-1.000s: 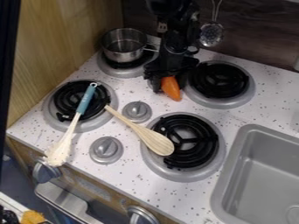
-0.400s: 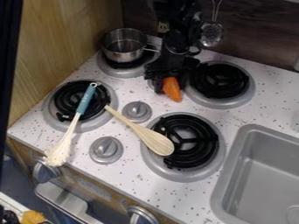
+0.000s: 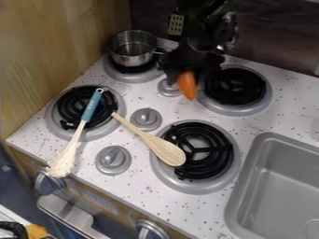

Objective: Put orange object in silver pot

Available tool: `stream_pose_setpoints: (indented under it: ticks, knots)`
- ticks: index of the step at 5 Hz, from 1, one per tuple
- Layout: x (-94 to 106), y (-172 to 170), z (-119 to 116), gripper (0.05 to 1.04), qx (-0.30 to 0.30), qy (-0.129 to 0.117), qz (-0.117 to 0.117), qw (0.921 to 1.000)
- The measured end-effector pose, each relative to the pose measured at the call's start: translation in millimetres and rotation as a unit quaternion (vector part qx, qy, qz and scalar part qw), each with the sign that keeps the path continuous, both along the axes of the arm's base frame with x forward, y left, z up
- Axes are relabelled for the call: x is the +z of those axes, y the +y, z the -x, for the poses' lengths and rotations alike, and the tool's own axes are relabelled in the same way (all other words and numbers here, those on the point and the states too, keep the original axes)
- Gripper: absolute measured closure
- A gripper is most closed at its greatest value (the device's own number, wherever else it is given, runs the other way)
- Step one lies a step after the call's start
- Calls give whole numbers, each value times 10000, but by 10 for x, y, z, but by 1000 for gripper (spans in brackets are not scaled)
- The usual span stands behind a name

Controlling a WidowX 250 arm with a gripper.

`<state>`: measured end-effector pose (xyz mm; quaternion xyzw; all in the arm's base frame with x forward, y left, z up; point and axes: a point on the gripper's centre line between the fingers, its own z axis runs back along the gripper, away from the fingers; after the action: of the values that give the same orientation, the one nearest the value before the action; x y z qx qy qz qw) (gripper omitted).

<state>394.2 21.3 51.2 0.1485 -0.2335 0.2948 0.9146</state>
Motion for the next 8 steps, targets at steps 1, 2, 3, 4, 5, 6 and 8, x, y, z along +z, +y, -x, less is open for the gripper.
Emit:
stream_pose_setpoints:
  ticks: [1, 2, 3, 4, 5, 6, 8]
  knots:
    - [123, 62, -23, 414, -184, -370, -375, 9984]
    - [142, 96, -80, 414, -480, -693, -655, 9943]
    - [252, 251, -176, 414, -614, -994, -1068, 9874]
    - [371, 411, -295, 414, -765, -1233, -1509, 9778]
    - [417, 544, -368, 414, -906, -1396, -1827, 9690]
    - [433, 702, -400, 414, -901, -1360, -1981, 9665]
    - [338, 1018, -587, 414, -1065, -1538, -2080, 9601]
